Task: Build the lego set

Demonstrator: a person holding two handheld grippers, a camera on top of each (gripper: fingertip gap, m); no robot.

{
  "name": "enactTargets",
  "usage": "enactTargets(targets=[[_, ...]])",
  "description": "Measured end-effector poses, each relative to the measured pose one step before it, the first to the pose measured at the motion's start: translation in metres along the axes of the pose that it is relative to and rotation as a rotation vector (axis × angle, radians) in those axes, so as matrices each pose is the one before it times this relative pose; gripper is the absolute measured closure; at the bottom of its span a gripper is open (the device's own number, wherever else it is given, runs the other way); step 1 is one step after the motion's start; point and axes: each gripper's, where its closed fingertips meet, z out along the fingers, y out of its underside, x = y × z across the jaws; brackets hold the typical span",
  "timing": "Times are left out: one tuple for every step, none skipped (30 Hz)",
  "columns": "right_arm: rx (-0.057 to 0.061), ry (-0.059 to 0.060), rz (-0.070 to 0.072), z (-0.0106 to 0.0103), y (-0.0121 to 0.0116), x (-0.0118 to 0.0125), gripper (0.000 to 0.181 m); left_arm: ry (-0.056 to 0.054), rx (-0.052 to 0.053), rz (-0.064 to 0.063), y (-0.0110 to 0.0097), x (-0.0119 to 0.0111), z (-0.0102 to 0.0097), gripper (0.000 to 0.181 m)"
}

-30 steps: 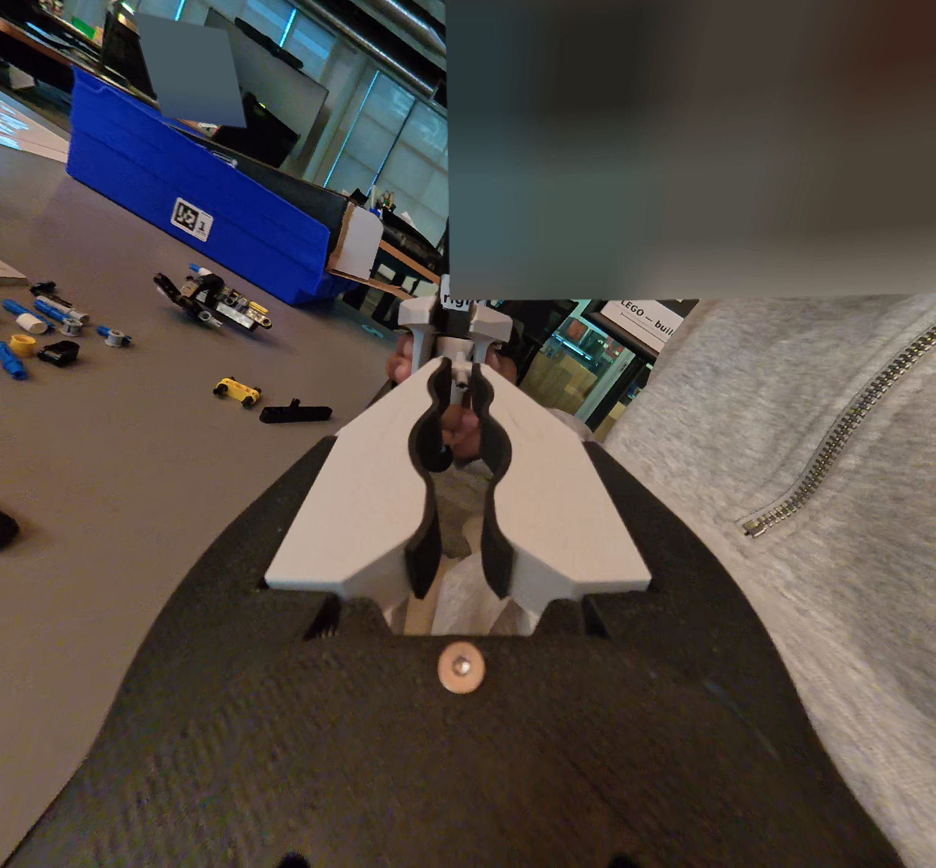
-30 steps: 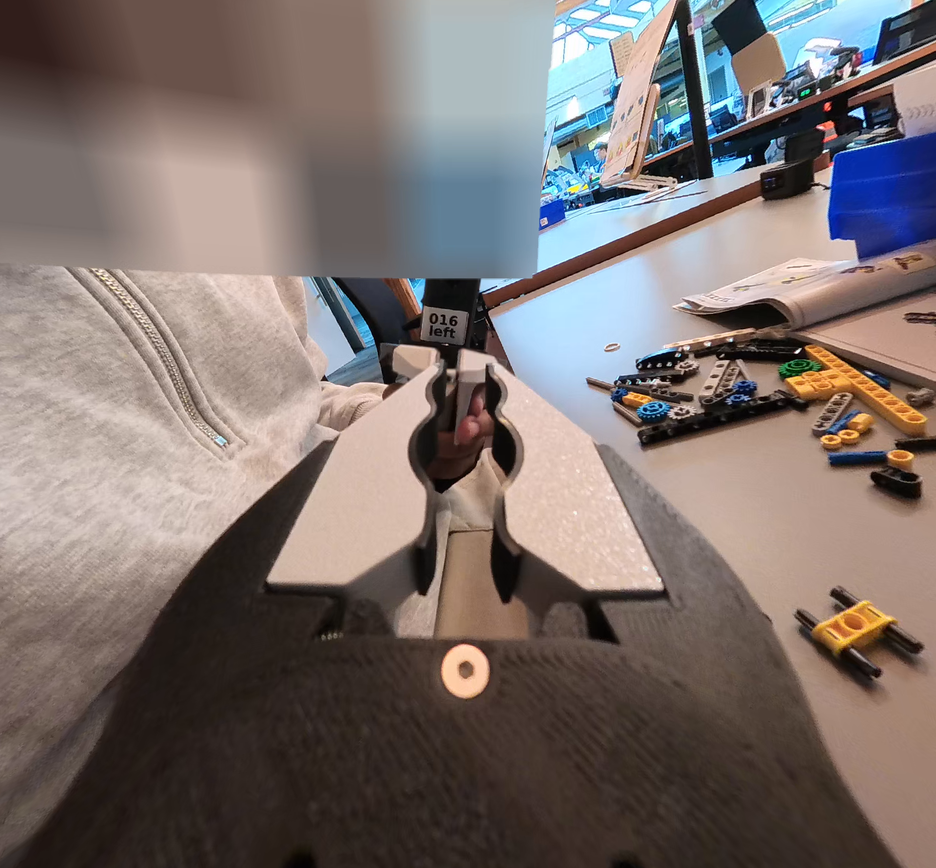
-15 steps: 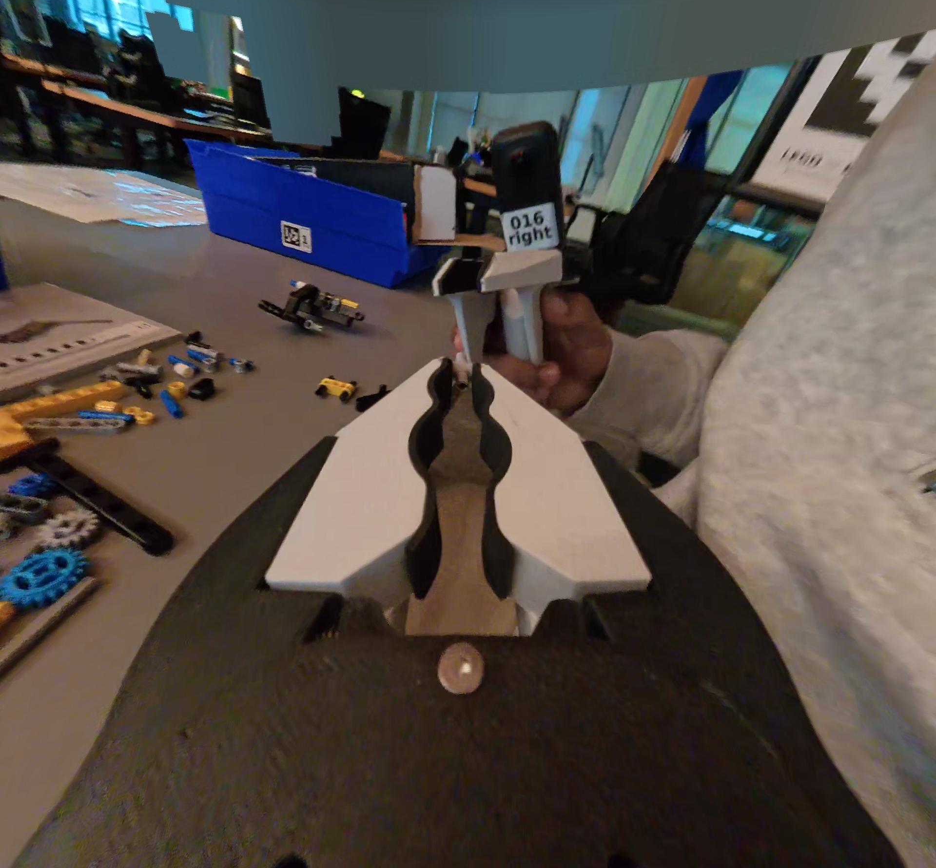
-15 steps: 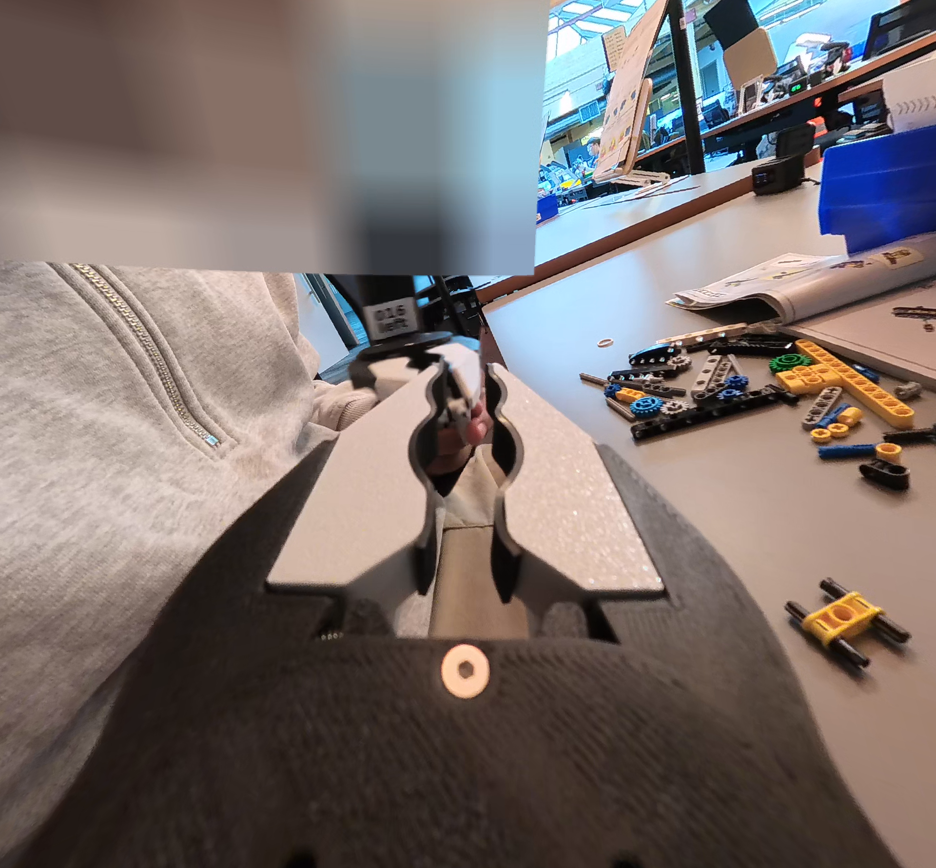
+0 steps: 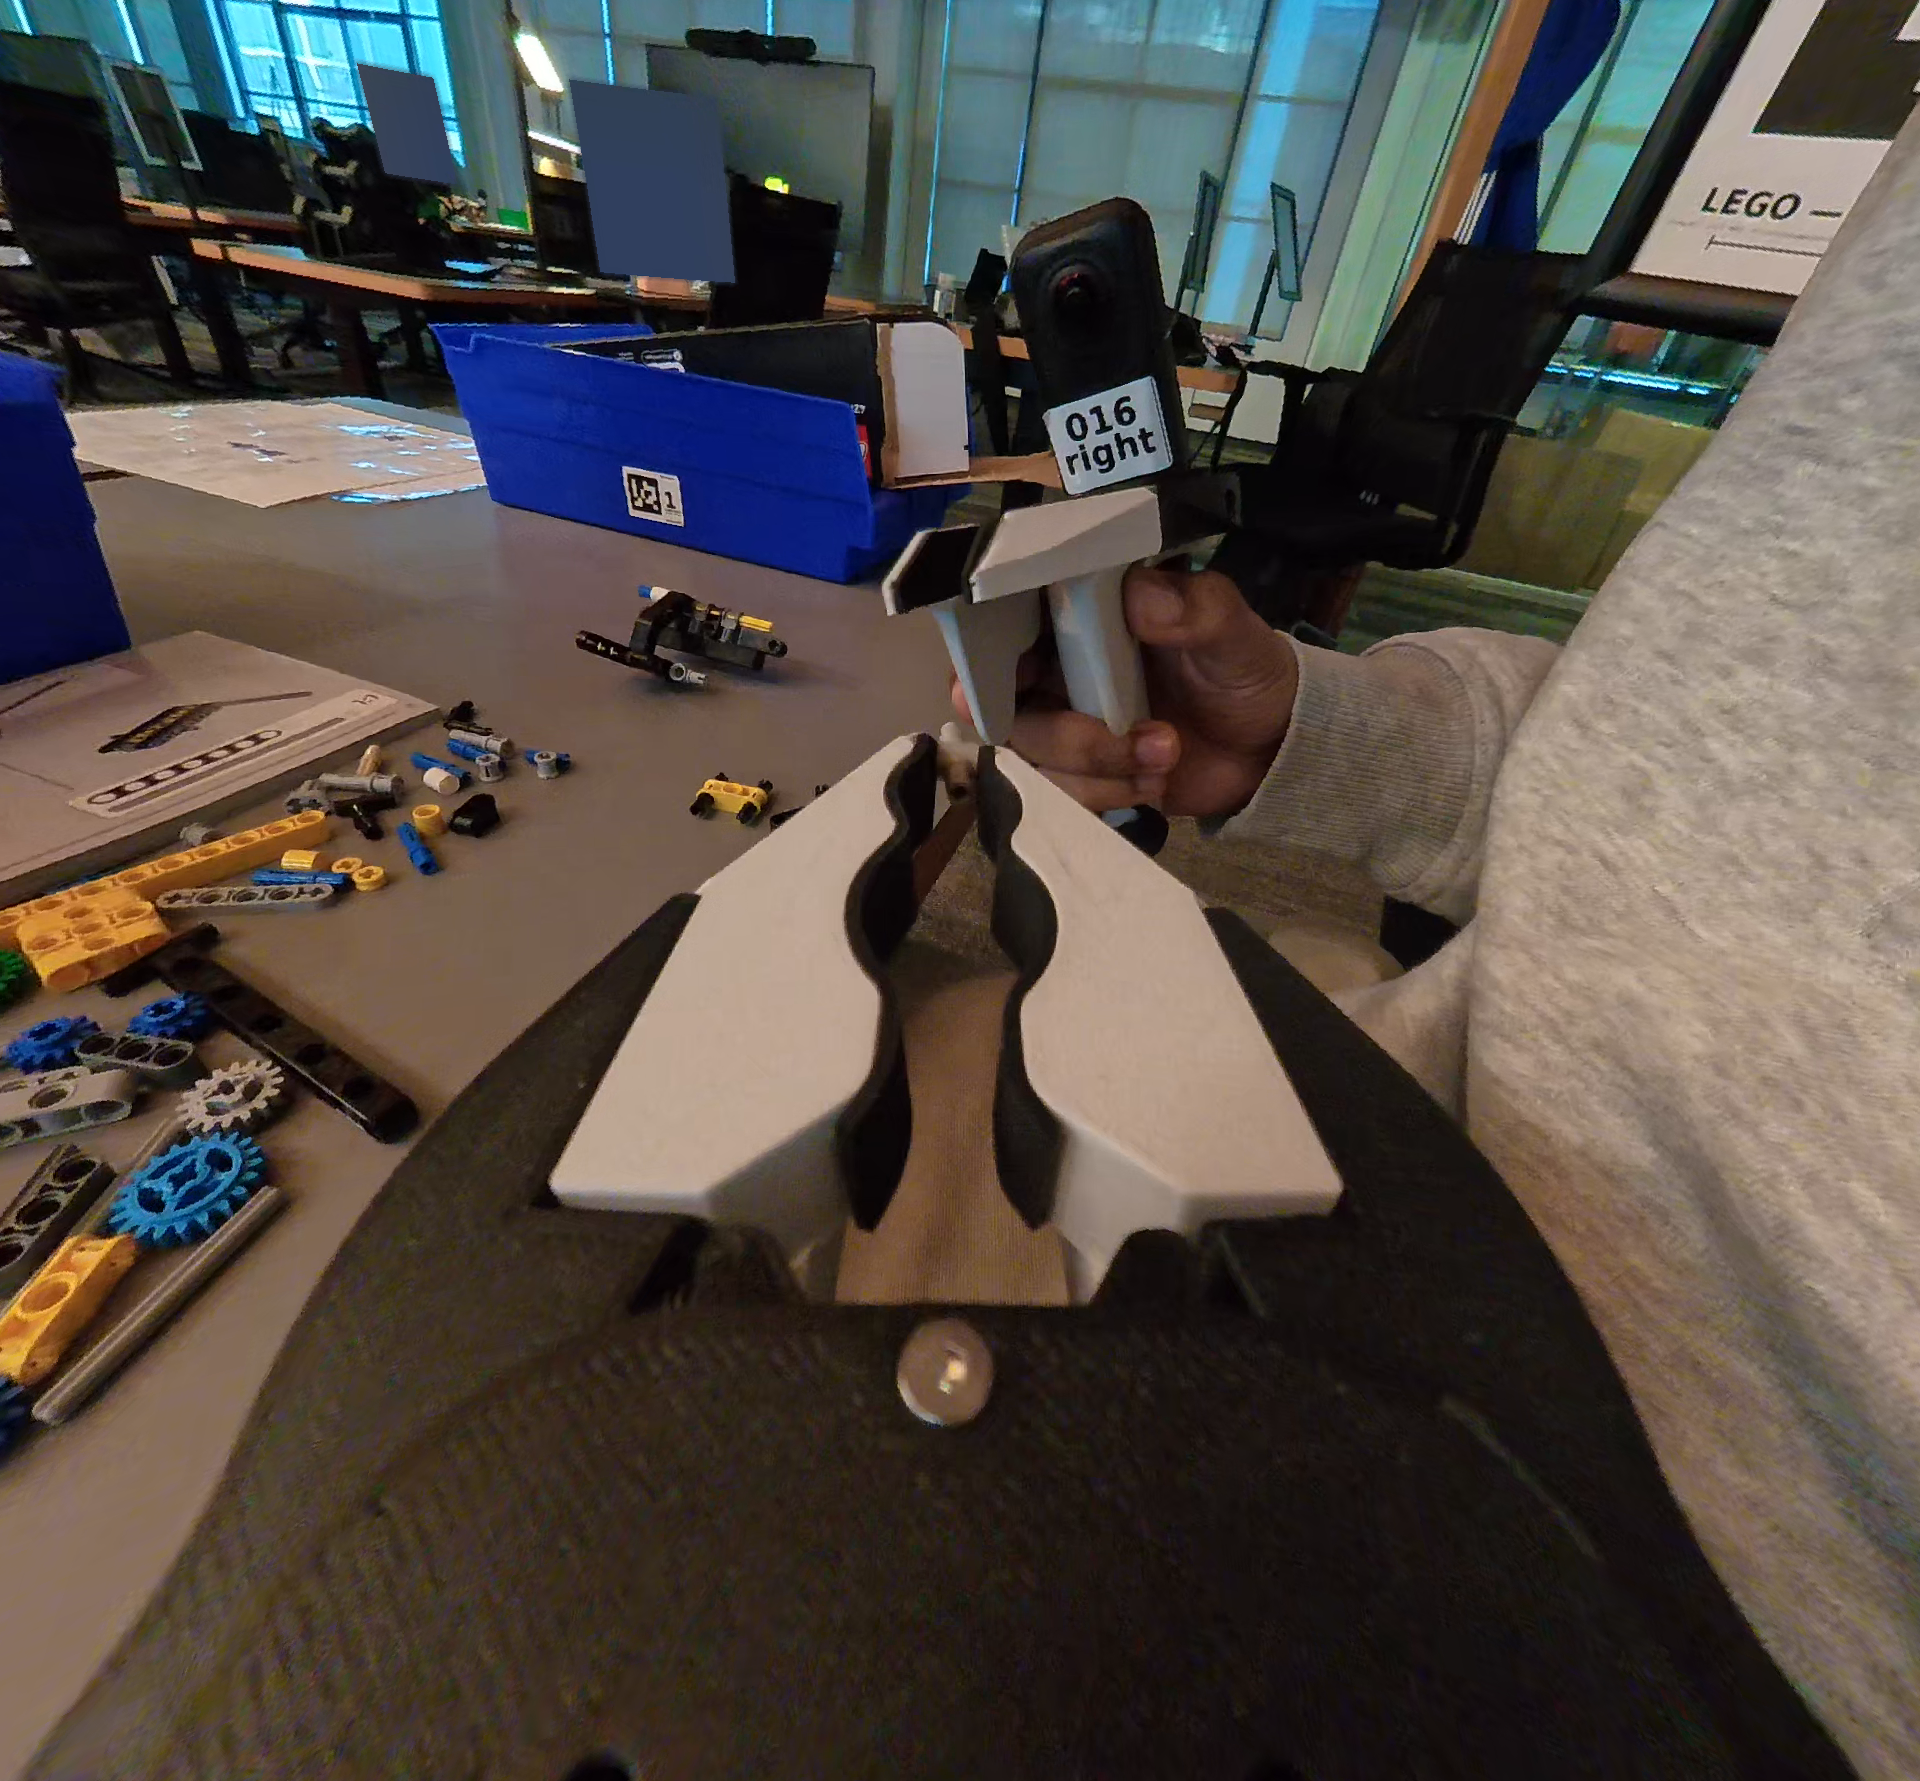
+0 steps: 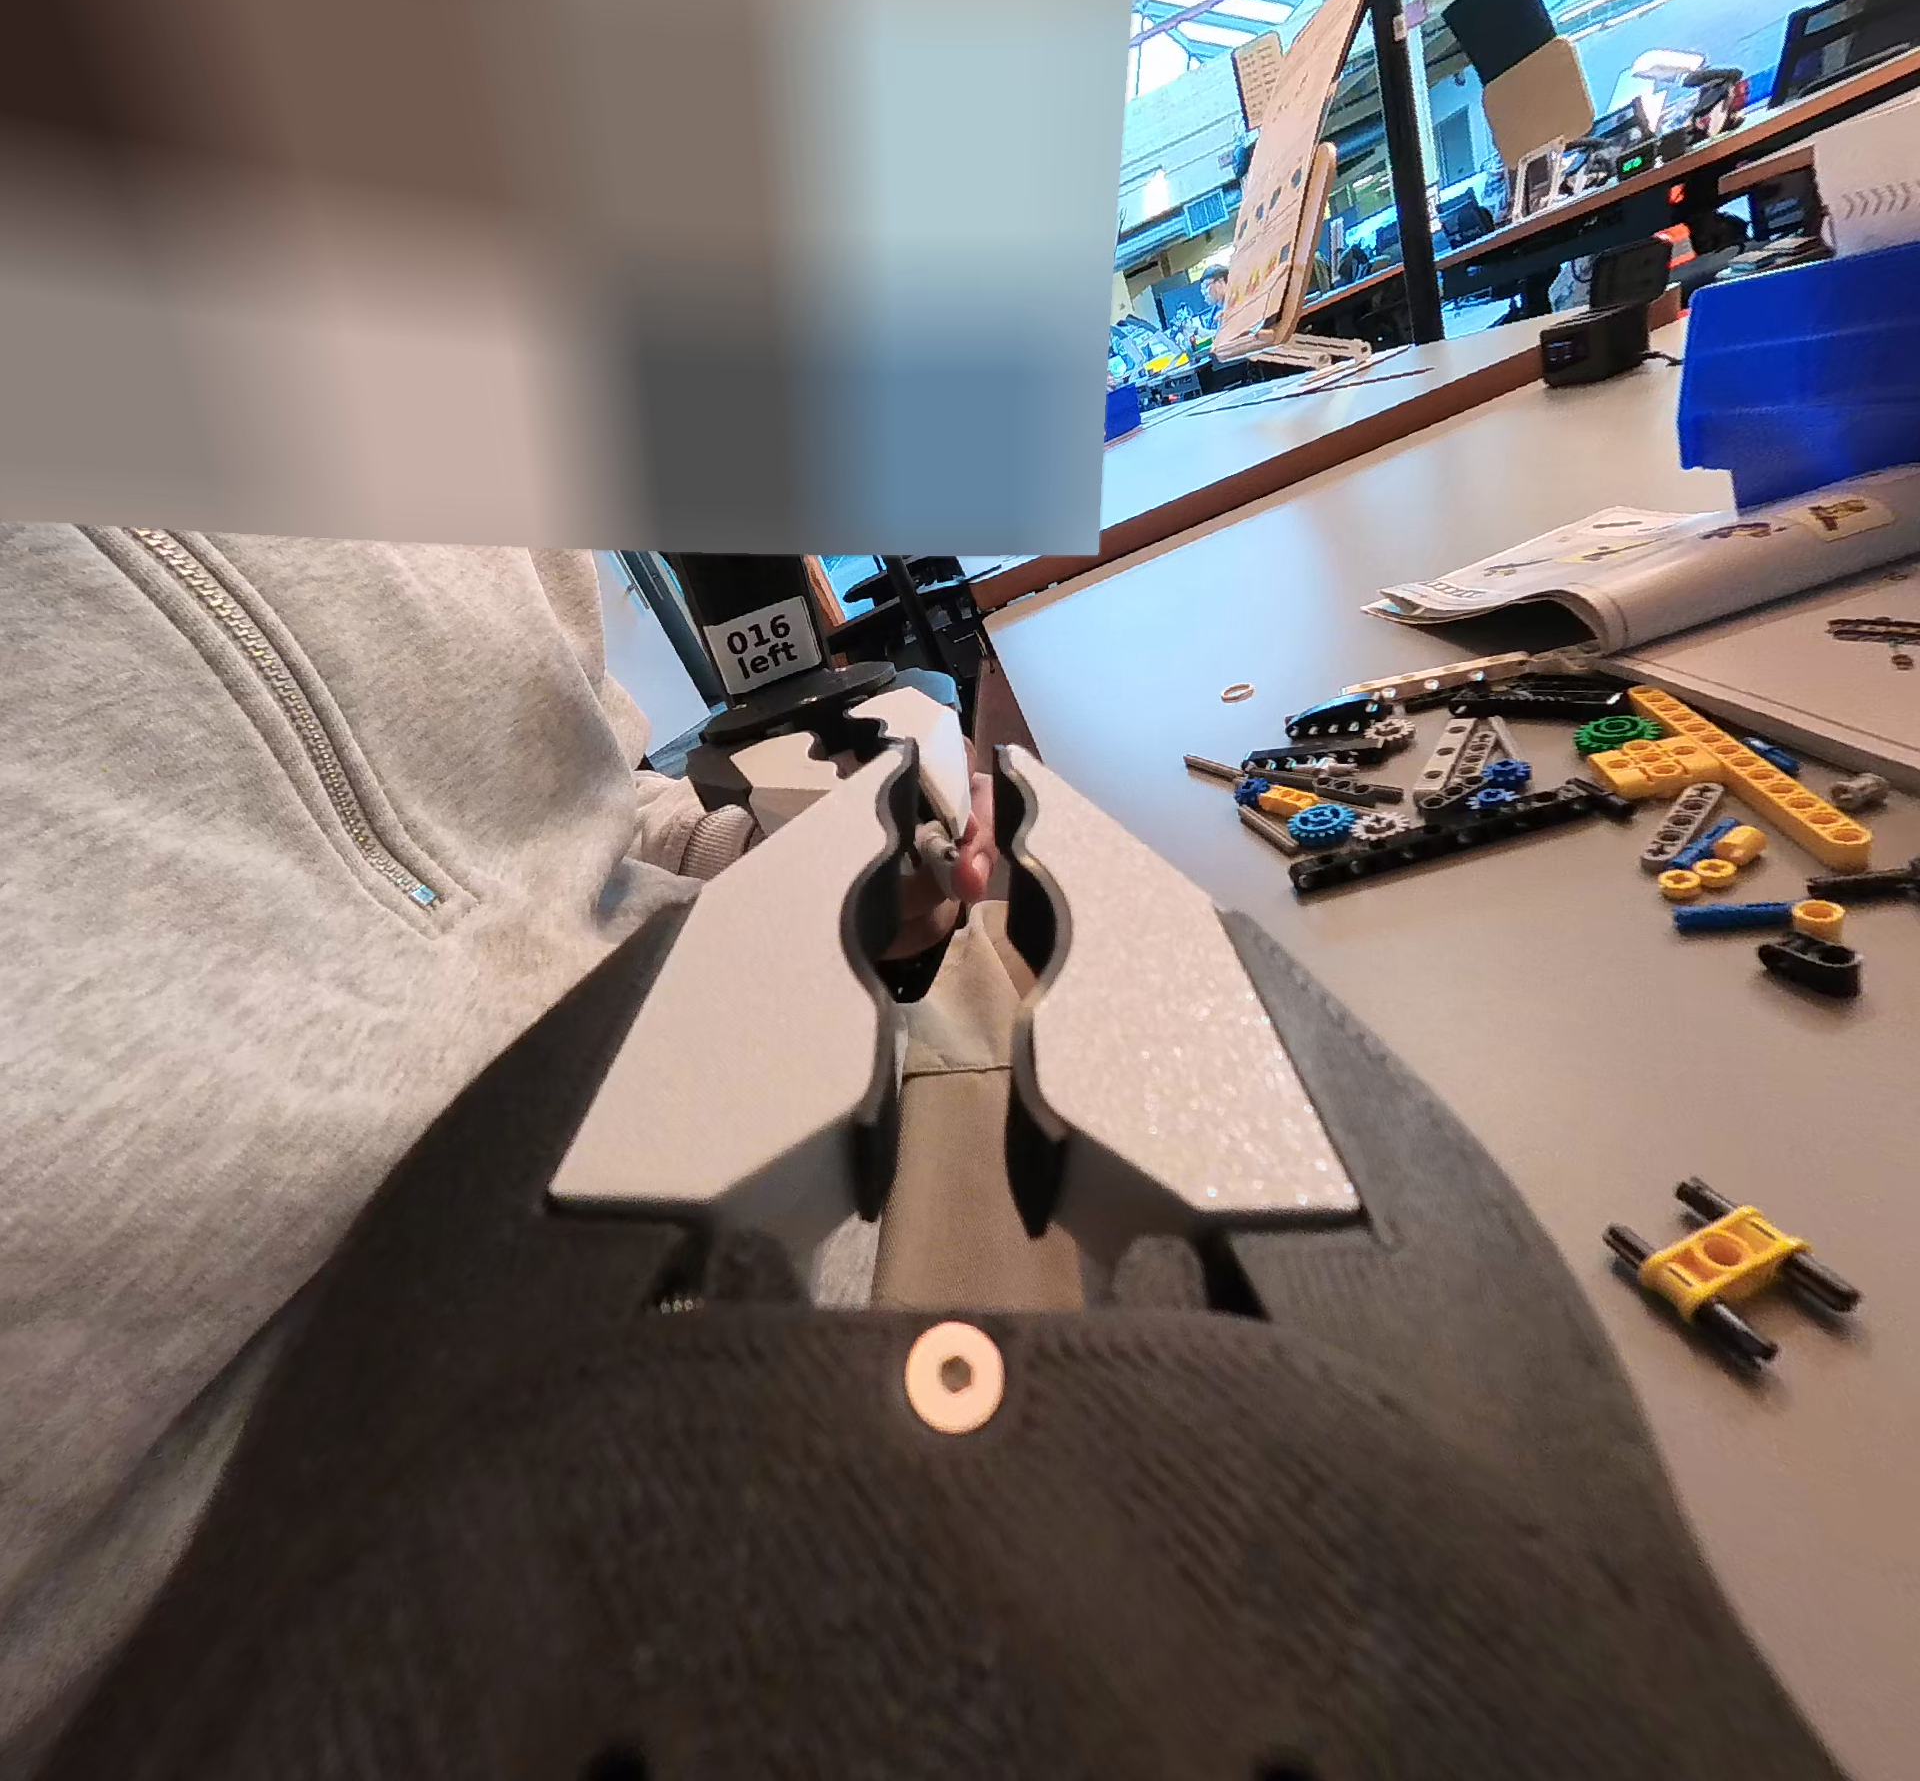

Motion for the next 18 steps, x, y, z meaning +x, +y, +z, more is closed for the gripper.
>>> enactTargets(targets=[[-0.0023, -0.0002, -0.0003, 0.00022, 0.00043, -0.00013, 0.17, 0.0002, 0.002, -0.0012, -0.00029, -0.00004, -0.00002, 0.176], [-0.0039, 0.0001, -0.0013, 0.0002, 0.00067, -0.00003, 0.171, 0.0006, 0.0018, -0.0012, -0.00027, 0.00001, -0.00004, 0.176], [-0.0059, 0.0014, -0.0022, 0.00034, 0.00103, 0.0001, 0.171, 0.0013, 0.0019, -0.0017, -0.0003, 0.00003, -0.00009, 0.176], [-0.0082, 0.0022, -0.0026, 0.00057, 0.00141, 0.00021, 0.171, 0.0002, 0.0023, -0.0021, -0.00036, -0.0001, -0.00006, 0.176], [-0.0102, 0.0014, -0.0024, 0.00083, 0.00172, 0.00014, 0.171, -0.0006, 0.0028, -0.0019, -0.00034, -0.00031, -0.00022, 0.176], [-0.0109, -0.0009, -0.0019, 0.00106, 0.00196, -0.0003, 0.17, 0.0009, 0.002, -0.0029, -0.00035, -0.00017, -0.00012, 0.176], [-0.0106, -0.0003, -0.0021, 0.00099, 0.00189, -0.0002, 0.17, 0.001, 0.0031, -0.0037, -0.00041, -0.00015, -0.00014, 0.176], [-0.0111, 0.0026, -0.0037, 0.00103, 0.00203, 0.00012, 0.17, 0.0005, 0.0039, -0.0032, -0.00061, -0.0001, -0.00033, 0.176], [-0.0114, 0.0025, -0.0045, 0.00092, 0.00195, 0.00013, 0.17, 0.0016, 0.0024, -0.0027, -0.00039, 0.00001, -0.00013, 0.176], [-0.0096, 0.0018, -0.0034, 0.00077, 0.0016, 0.00007, 0.17, 0.0024, 0.0004, -0.003, -0.00002, 0.00009, -0.00005, 0.176], [-0.0076, 0.0009, -0.0025, 0.00071, 0.00138, -0.00007, 0.17, 0.0017, 0.0015, -0.0025, -0.00016, 0.00012, -0.00012, 0.176], [-0.007, 0.0001, -0.0018, 0.00066, 0.00125, -0.00012, 0.17, 0.0027, 0.0036, -0.0014, -0.00052, 0.00045, -0.00016, 0.176], [-0.0084, 0.0001, -0.0018, 0.00067, 0.00153, -0.0001, 0.17, 0.0033, 0.0011, -0.0025, -0.0003, 0.0004, -0.00005, 0.176], [-0.0083, 0.0004, -0.0019, 0.00077, 0.00152, -0.00006, 0.17, 0.0022, 0.0015, -0.0026, -0.00026, 0.00024, -0.00003, 0.176], [-0.0027, -0.0027, 0.0007, 0.0006, 0.00053, -0.00046, 0.17, 0.001, 0.0018, -0.0017, -0.00011, -0.00007, -0.0002, 0.176], [-0.0011, -0.0024, 0.0015, 0.00033, 0.00023, -0.00035, 0.171, 0.0029, 0.0016, -0.0053, -0.00016, 0.00004, -0.0002, 0.176], [0.0003, -0.0005, 0.0, 0.00002, -0.00005, -0.00007, 0.171, 0.0019, 0.0031, -0.0076, -0.00041, -0.00019, -0.00023, 0.176], [0.0, 0.0001, 0.0004, -0.00009, 0.00005, 0.00012, 0.171, 0.0003, 0.0026, -0.006, -0.00033, -0.00047, -0.00007, 0.176]])
